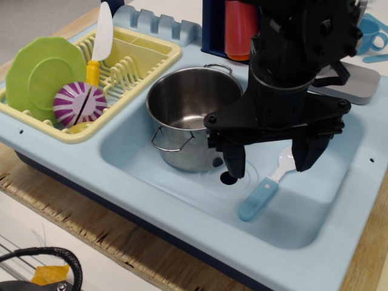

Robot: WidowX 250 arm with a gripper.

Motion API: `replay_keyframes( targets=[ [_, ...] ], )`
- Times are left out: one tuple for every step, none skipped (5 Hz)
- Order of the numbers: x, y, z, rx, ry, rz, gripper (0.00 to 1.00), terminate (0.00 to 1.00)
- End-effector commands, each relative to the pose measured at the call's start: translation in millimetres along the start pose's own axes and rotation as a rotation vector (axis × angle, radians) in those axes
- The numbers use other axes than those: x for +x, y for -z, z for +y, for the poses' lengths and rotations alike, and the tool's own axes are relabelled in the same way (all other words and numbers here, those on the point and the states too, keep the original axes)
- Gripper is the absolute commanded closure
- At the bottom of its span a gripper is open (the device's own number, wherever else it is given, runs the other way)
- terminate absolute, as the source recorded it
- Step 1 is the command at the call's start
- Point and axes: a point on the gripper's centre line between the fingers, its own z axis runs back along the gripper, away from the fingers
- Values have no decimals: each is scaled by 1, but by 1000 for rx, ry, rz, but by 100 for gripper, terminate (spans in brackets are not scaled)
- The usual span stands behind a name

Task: Put spoon in pot

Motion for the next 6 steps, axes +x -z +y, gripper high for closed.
replay_keyframes(
  targets=[
    [0,0,0,0,0,0,0,0],
    [0,10,-1,-2,-16,0,0,0],
    [-1,21,1,-5,-32,49,0,0],
    [-5,28,1,-12,-50,71,0,0],
    [-5,37,1,-4,-49,114,0,0],
    [-5,42,-2,-12,-38,131,0,0]
  ],
)
